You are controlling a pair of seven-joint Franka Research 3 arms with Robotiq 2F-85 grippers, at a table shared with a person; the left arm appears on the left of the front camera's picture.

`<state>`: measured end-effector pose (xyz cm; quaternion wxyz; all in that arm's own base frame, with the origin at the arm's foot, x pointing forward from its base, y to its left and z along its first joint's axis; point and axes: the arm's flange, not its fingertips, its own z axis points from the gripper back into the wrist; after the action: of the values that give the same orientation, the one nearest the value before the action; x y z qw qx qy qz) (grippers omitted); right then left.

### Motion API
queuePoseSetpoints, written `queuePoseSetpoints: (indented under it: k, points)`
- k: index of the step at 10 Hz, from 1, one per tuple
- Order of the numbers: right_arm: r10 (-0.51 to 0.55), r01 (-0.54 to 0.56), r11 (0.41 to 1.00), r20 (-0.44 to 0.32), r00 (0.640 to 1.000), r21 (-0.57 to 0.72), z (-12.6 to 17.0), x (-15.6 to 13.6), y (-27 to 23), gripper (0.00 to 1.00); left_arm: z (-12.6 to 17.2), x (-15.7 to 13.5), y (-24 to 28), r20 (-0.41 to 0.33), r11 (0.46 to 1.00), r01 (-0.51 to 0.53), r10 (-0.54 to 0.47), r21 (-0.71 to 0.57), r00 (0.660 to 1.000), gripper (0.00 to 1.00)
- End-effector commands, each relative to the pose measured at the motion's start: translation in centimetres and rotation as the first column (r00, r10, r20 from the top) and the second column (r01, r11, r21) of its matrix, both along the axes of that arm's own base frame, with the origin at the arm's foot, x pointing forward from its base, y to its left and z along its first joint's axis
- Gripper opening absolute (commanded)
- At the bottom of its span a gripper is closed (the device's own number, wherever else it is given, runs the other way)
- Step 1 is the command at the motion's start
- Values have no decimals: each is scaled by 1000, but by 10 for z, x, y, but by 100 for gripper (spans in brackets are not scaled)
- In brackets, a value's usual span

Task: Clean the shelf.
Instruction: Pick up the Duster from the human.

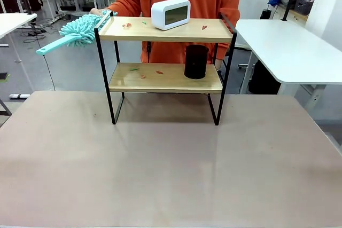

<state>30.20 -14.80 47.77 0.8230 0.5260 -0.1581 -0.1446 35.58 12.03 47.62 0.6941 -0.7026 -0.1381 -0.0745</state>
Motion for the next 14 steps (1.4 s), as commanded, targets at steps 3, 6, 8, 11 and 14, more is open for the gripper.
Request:
queuePoseSetpoints:
  k: [3, 6, 8, 11, 14]
  points:
    - [5, -5, 1000, 33, 999, 5, -1, 2, 0, 100, 18, 92, -36, -183, 998, 56, -54, 7, 982, 100]
    - [5, -5, 1000, 33, 999, 5, -1, 2, 0, 100, 3, 168, -42, -318, 1000, 7, -7, -1, 948, 100]
    - [5, -5, 1000, 33, 999, 5, -1, 2, 0, 100, -4, 187, -43, -342, 998, 7, -28, -63, 939, 100]
    - [5, -5, 1000, 33, 999, 5, -1, 2, 0, 100, -9, 189, -47, -338, 996, 15, -45, -90, 940, 100]
    - [5, -5, 1000, 33, 999, 5, -1, 2, 0, 100, -10, 186, -51, -330, 997, 30, -51, -70, 943, 100]
